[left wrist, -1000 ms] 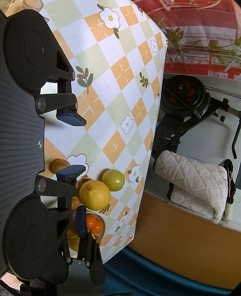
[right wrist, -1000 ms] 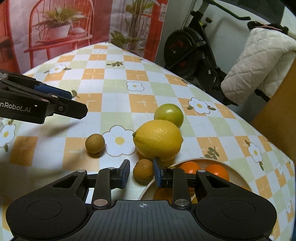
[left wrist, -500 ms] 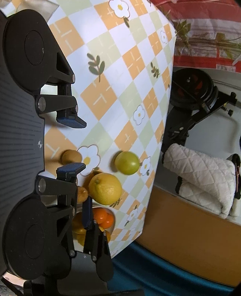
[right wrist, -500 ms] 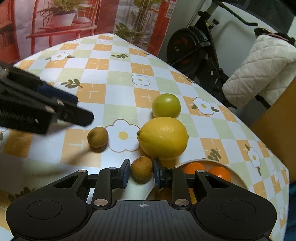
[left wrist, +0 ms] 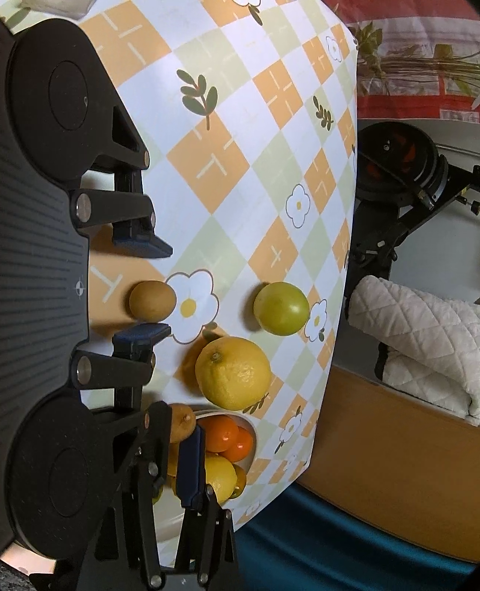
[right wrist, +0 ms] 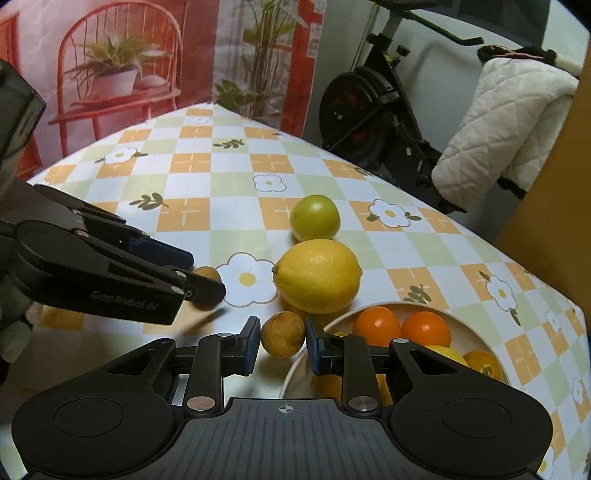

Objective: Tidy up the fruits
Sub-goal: 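Close the left gripper on the brown fruit and lift it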

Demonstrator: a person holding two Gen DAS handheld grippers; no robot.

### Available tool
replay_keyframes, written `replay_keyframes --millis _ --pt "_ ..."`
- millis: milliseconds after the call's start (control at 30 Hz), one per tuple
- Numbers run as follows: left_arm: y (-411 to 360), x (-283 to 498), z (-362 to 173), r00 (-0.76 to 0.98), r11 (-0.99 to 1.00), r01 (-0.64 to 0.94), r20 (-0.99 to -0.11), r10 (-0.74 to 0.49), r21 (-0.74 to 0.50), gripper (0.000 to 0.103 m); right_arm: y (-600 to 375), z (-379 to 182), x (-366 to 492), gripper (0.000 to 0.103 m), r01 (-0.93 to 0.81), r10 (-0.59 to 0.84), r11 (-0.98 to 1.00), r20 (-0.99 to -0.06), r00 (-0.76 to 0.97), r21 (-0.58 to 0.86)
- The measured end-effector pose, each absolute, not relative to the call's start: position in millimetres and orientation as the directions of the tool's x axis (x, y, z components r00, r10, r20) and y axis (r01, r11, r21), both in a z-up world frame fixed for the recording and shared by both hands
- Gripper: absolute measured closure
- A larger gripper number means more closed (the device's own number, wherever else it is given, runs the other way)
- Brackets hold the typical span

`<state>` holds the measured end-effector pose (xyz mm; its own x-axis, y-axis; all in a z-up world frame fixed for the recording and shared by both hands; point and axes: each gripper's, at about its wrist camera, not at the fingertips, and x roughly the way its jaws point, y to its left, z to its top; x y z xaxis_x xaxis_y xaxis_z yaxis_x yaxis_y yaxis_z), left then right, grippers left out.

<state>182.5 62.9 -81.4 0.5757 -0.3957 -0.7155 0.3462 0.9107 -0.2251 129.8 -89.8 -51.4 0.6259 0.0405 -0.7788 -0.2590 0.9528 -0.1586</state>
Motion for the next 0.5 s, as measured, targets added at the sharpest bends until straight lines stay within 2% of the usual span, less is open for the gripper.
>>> replay_keyframes --millis 33,233,500 --pt "62 182 -80 0.576 0.911 0.347 -0.716 -0.395 -0.223 0.077 -91 -50 128 0.079 -0.253 0.042 0.955 -0.775 0.63 -0.155" --pt "63 175 -70 0.595 0.919 0.335 -0.711 -0.376 -0.207 0.077 -103 -40 119 0.079 -0.219 0.05 0.967 -0.752 0.657 -0.127" --pt "61 165 -26 0.661 0.919 0.355 -0.649 -0.377 -0.173 0.077 -126 -19 107 0.079 -0.153 0.041 0.983 -0.699 0.714 -0.099"
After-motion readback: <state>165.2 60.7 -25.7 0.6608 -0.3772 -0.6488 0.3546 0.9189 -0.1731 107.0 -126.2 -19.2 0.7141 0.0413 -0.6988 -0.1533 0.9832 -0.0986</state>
